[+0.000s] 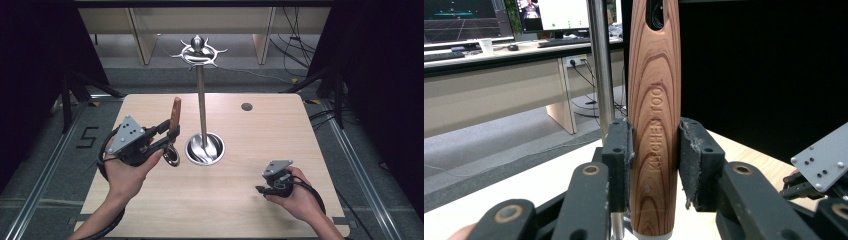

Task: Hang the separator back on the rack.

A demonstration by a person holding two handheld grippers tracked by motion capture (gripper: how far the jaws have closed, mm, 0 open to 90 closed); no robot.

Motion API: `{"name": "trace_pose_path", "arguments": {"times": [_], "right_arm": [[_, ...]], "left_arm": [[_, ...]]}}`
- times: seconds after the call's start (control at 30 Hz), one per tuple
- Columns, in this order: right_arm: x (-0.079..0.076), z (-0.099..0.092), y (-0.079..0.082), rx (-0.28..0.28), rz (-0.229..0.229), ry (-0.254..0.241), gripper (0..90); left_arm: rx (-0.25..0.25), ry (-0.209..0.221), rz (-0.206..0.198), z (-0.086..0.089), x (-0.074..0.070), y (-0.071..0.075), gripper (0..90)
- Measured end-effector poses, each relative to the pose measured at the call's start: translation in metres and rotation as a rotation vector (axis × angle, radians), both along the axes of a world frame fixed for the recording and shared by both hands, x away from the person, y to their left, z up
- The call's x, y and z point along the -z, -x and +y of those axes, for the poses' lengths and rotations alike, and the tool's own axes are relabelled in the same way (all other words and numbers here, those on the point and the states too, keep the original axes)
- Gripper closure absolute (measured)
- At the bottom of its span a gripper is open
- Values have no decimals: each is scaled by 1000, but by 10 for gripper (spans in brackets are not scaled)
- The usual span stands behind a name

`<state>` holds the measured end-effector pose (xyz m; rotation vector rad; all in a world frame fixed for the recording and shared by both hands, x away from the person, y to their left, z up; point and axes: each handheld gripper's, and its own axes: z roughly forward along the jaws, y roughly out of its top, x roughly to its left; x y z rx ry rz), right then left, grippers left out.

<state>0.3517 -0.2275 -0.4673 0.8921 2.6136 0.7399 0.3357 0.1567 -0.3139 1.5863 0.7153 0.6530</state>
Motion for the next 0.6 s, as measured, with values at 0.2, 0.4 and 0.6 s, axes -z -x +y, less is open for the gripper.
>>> {"name": "trace_pose_path", "arguments": {"times": [0.2,0.4,0.6], "right_arm": [[0,0,0,-1,-3,1,504],[0,0,0,-1,-2,1,504],[0,0,0,-2,-3,1,504]], "left_arm": [[-7,10,-3,-2,-4,-2,673],[-14,7,-8,-4,-7,-4,672],[-15,4,-10,-7,-10,-5,673]]}}
